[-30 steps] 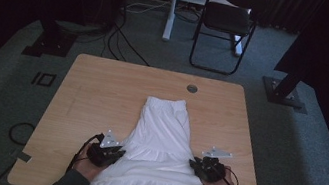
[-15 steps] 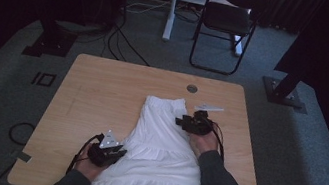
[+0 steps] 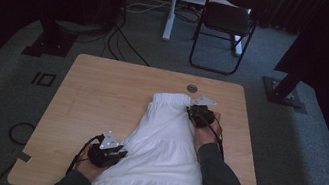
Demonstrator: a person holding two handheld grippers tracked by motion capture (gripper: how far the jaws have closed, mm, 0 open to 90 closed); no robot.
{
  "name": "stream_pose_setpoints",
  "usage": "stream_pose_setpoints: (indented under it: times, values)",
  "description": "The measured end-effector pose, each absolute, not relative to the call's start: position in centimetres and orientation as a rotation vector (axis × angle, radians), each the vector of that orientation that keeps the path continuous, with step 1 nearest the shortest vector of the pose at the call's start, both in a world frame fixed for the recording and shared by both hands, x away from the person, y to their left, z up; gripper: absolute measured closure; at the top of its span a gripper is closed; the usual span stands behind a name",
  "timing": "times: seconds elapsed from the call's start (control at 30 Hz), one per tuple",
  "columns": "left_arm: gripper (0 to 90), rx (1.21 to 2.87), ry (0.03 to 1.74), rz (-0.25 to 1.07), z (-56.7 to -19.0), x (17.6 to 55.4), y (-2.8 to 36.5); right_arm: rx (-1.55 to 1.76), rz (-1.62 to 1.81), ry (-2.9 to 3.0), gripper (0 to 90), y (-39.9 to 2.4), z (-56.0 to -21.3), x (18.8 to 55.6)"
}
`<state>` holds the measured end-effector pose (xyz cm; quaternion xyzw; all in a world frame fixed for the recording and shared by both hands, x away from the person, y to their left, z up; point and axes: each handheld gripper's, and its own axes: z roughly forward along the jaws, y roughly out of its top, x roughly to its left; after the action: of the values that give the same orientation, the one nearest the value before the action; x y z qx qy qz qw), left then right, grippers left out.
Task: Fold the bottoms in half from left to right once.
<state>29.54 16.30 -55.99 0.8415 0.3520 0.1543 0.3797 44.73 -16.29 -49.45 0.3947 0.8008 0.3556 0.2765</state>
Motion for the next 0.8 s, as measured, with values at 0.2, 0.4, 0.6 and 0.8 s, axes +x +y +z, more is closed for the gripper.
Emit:
stream_pose_setpoints:
  times: [0.2,0.4,0.6,0.8]
  values:
    - [71.9,2.159,0.877,0.367,-56.0,29.2,16.3,1.307,1.025,2.222,67.2,-17.8,-54.9,46.7]
    - [72.0,2.176,0.85,0.346,-55.9,27.7,16.3,1.333,1.023,2.213,66.5,-17.6,-55.5,45.8]
    - [71.5,2.182,0.834,0.287,-56.0,25.1,16.4,1.321,0.993,2.223,67.3,-16.6,-55.5,42.8]
    - [47.4,2.067,0.945,0.338,-53.4,26.7,18.0,1.307,0.999,2.256,67.3,-16.7,-55.4,42.4]
